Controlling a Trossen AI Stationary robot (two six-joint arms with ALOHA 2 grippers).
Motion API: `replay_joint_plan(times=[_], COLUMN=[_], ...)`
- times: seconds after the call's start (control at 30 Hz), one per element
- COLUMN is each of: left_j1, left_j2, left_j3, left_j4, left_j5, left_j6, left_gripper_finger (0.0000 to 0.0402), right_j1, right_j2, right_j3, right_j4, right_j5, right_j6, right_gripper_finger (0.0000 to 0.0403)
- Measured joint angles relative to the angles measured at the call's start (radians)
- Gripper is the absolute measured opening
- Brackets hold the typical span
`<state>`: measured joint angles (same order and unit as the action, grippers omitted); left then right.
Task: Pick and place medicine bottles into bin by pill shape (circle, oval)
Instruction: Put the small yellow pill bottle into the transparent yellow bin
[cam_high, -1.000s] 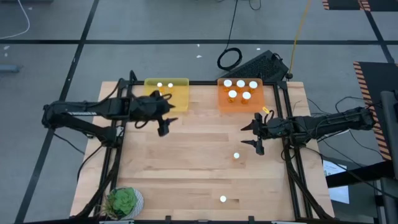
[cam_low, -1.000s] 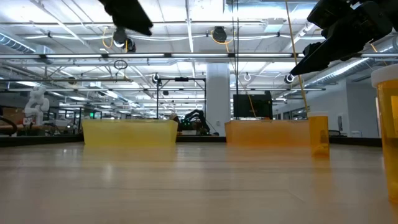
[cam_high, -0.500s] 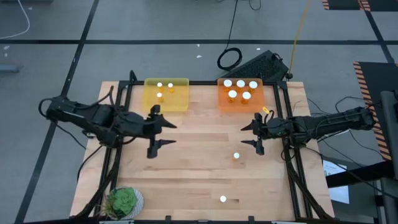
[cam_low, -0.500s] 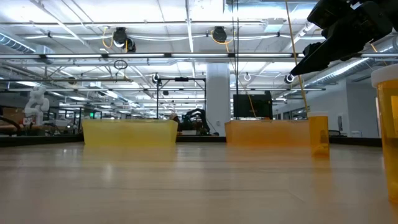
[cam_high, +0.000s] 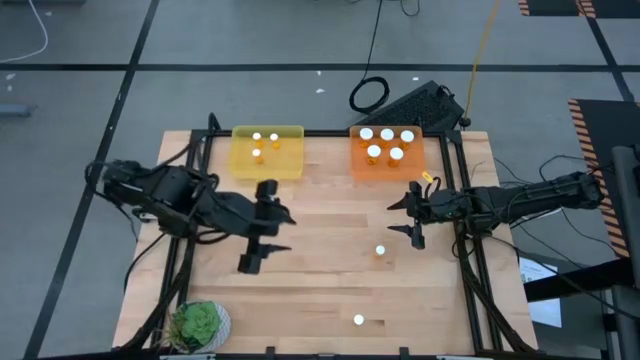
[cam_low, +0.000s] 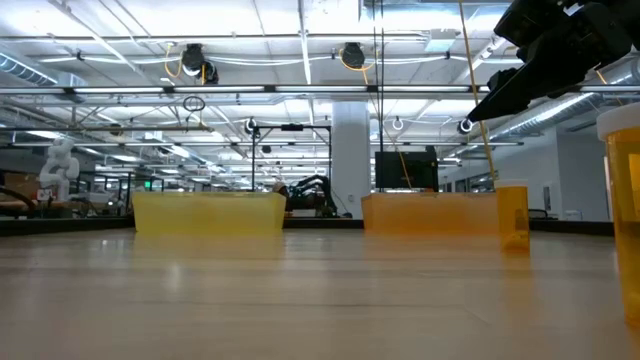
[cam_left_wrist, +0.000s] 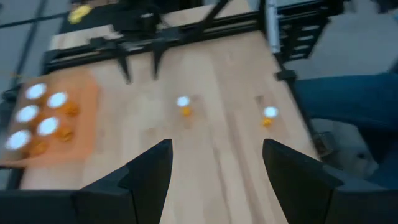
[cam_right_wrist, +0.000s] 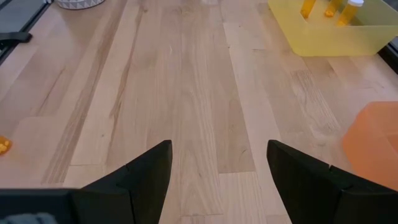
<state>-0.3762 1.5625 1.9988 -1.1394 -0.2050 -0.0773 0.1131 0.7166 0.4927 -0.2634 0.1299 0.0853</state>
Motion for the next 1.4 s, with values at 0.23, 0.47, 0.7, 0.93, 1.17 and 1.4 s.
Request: replay_joint_plan(times=[0.23,0.47,0.7,0.93,1.17,1.4], left_j1=[-0.022,-0.022,-0.034,-0.052,-0.086,-0.131], left_j2=[0.171,0.245,0.267,0.261,0.26,0.259], left_j3=[0.272,0.354,0.354,0.354,0.339,0.339], left_j4=[-0.151,-0.175,-0.175,-0.203,-0.201,-0.196], left_j5=[0.035,0.117,0.044,-0.111,-0.111,-0.112], left_j6=[0.032,0.057,0.087,0.091,0.066,0.062], left_gripper_finger=[0.0255,0.0255,0.0255,0.0255,0.0255,0.0255], right_j1=[0.0,0.0,0.0,0.002,0.063,0.186], right_j2=[0.0,0.0,0.0,0.0,0.0,0.0], right_j3=[0.0,0.0,0.0,0.0,0.0,0.0], right_j4=[-0.006,-0.008,-0.007,-0.017,-0.092,-0.095], right_j5=[0.0,0.0,0.0,-0.017,-0.037,-0.01], right_j6=[-0.002,-0.003,-0.003,0.015,0.105,0.2], right_gripper_finger=[0.0255,0.0255,0.0255,0.0255,0.0255,0.0255])
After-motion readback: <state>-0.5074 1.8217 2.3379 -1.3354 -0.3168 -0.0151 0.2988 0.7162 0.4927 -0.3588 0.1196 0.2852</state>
